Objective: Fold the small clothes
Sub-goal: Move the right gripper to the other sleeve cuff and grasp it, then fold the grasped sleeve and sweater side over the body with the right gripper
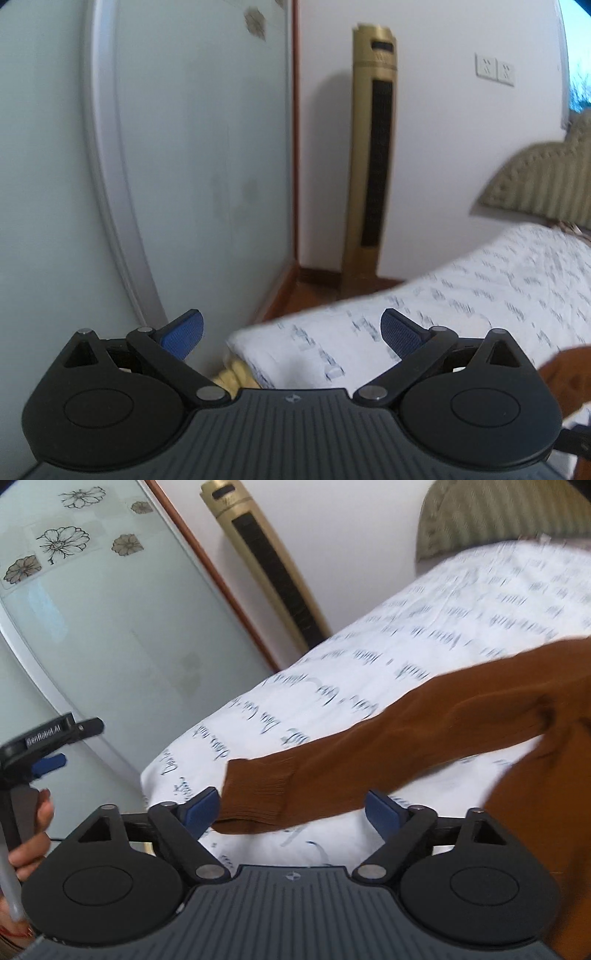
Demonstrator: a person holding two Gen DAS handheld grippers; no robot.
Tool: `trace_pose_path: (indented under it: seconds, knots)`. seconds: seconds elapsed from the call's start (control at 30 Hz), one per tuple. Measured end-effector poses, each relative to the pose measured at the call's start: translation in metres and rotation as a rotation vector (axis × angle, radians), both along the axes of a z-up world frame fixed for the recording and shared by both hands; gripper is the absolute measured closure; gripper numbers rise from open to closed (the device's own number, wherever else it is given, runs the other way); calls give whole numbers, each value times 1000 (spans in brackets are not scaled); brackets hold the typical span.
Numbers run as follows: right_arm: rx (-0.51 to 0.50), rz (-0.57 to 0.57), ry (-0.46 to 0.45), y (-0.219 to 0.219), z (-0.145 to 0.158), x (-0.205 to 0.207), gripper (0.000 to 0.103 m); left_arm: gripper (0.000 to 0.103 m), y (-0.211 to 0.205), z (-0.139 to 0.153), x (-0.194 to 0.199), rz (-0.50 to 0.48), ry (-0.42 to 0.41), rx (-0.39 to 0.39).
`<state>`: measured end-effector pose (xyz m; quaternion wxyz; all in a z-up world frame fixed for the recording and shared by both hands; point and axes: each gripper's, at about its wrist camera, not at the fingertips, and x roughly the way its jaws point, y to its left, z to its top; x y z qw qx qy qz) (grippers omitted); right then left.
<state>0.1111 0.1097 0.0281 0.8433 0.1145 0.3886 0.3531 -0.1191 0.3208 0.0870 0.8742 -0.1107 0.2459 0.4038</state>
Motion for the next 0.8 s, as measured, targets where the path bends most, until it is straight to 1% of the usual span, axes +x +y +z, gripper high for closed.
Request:
trace_pose_path:
  seconds: [0.07,0.13,0.2,0.3,0.37,0.4,0.43,0.5,0.6,0.7,0.8]
  knots:
    - [14,17,42,11,-7,6,22,0,2,-10,5,-23,12,-53]
    - [43,30,98,19,-16,15,29,0,6,-18,10,-38,29,-89]
    - [86,39,165,25,-27,24,38,0,4,-23,12,-39,42,-101]
    - [119,28,252,33,-45,36,45,0,2,-29,14,-32,50,-106]
    - [142,28,281,37,-52,38,50,0,1,-31,13,-33,52,-115]
    - [152,37,288,41,-52,38,56,0,1,-32,14,-36,53,-120]
    - [152,51,288,45,-53,38,61,0,0,-33,16,-40,55,-123]
    - [130,60,274,53,-53,36,92,0,-5,-33,19,-52,56,-124]
    - [139,52,236,50,-47,31,92,0,-19,-32,24,-94,54,-107]
    - [141,5,148,34,-28,28,93,0,-33,-33,36,-150,63,-108]
    - [124,-66,46,8,-8,29,93,0,-52,-37,51,-220,72,-127]
